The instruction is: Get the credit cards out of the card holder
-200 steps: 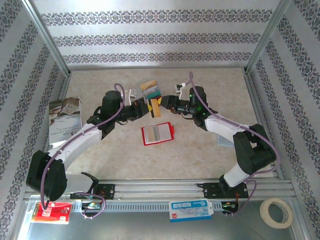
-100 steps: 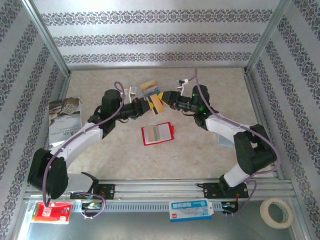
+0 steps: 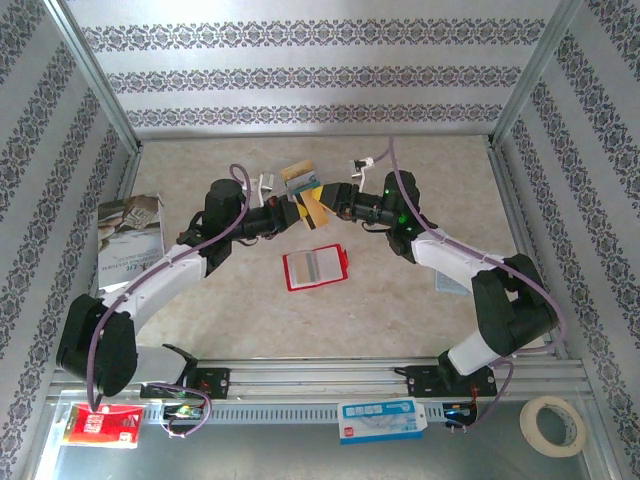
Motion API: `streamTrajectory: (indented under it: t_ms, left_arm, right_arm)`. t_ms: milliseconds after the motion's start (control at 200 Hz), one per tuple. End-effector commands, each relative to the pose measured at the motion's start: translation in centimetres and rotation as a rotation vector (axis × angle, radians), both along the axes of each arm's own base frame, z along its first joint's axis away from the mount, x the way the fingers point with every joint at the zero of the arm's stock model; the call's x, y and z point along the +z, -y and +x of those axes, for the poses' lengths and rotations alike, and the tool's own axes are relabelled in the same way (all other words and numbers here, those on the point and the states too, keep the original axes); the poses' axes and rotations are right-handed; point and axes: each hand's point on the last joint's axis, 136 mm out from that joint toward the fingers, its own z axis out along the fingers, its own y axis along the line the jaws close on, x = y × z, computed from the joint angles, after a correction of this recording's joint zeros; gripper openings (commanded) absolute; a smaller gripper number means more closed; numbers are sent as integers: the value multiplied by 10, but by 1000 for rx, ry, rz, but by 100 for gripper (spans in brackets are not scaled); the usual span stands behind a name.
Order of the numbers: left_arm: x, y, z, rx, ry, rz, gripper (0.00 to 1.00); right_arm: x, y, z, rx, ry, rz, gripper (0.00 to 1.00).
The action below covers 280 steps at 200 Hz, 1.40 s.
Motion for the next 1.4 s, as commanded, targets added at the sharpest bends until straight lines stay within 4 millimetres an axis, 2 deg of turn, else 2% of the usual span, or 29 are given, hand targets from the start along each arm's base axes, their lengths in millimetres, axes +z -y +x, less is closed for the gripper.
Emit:
streamTrajectory:
  t_ms: [0,200,425,610,684,839,979,1174,1289,1394]
  left_arm:
    - [10,0,6,-13,43,7,0]
    - [17,8,6,-82,51,-29,0]
    - [27,0,13,-83,72,-64,0]
    - [41,-1,20,-55,80,-121,12]
    - [42,-7,29,28,43,-154,20]
    - [60,-19,37,135,70,-282,36]
    - [55,-26,36,181,80,-308,47]
    - [52,-25,36,185,68,-384,48]
    - [50,-26,40,211,34,-393,37]
    - [53,-21,43,197,28,-404,34]
  right_arm:
    - [22,-3,-7,38,91,29,43]
    - [19,-8,-6,77,84,30,34]
    - [33,-8,-4,74,91,51,13]
    - [37,-11,1,15,84,60,0]
    - [40,-7,6,-52,78,68,0]
    - [41,-5,26,-217,2,108,0]
    - [41,-1,37,-321,-67,142,0]
    - [48,-1,47,-357,-131,197,0]
    - [44,2,51,-386,-154,197,0]
    - [35,3,53,-411,-196,204,0]
